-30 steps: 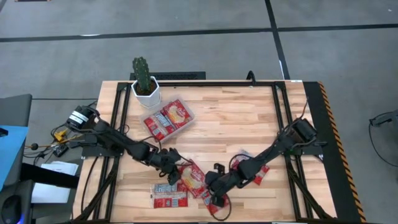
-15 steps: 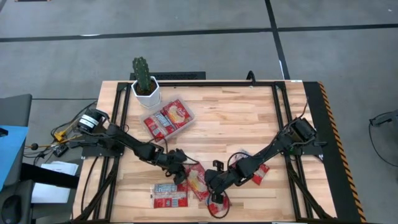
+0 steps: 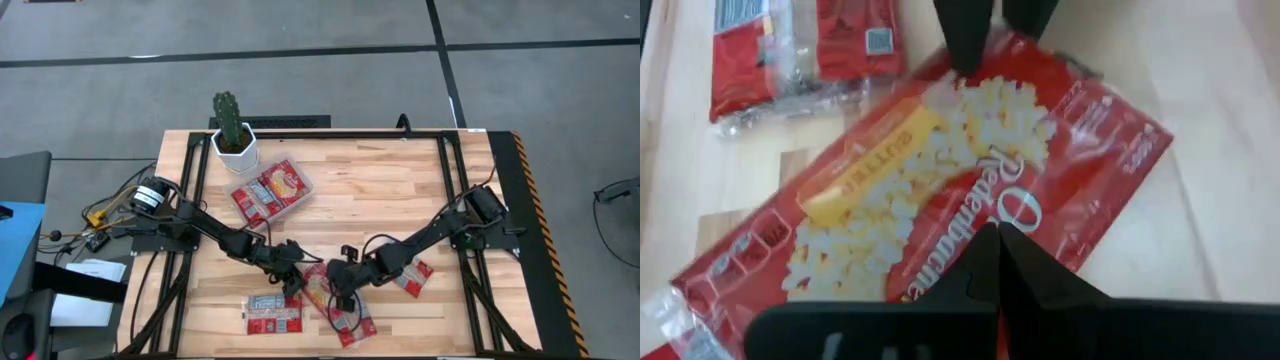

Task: Sort popcorn bags into baskets
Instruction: Put the red popcorn bag into the transparent bin

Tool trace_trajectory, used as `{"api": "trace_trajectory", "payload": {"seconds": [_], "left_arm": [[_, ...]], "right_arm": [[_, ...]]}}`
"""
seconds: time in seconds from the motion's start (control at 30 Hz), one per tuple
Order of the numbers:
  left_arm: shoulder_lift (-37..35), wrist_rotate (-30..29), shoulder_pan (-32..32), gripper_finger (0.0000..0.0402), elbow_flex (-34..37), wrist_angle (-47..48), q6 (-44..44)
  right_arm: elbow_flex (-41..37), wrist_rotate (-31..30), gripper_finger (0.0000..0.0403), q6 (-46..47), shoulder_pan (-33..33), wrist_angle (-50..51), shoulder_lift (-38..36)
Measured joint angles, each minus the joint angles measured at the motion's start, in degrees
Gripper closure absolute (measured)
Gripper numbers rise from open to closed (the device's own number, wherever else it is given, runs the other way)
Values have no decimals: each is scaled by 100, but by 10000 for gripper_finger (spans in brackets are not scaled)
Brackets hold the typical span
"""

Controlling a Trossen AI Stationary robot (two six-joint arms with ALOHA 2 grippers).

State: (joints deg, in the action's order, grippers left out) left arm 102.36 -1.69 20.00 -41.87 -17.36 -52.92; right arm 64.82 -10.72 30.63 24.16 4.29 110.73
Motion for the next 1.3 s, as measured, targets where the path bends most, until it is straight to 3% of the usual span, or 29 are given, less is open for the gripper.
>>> {"api": "trace_trajectory", "payload": {"seconds": [0.37,0.5,0.67,0.87,1.0,1.3], "left_arm": [[3,-102,-182,392,4,-62,498],[5,-145,-228,396,4,-55,598],[5,-287,-230,398,4,-51,594],[5,-197,-286,361,4,-220,666],[7,266,-392,308,4,-326,667],[5,599,-523,190,2,-359,587]], "right_arm": [[764,-27,379,-189,-284,824,-139],[1176,271,387,43,-73,1861,-137],[1234,787,393,536,562,2273,-103],[1234,437,388,925,921,2282,-74],[1222,304,391,942,899,2216,-42],[1140,262,387,1048,959,2039,191]]}}
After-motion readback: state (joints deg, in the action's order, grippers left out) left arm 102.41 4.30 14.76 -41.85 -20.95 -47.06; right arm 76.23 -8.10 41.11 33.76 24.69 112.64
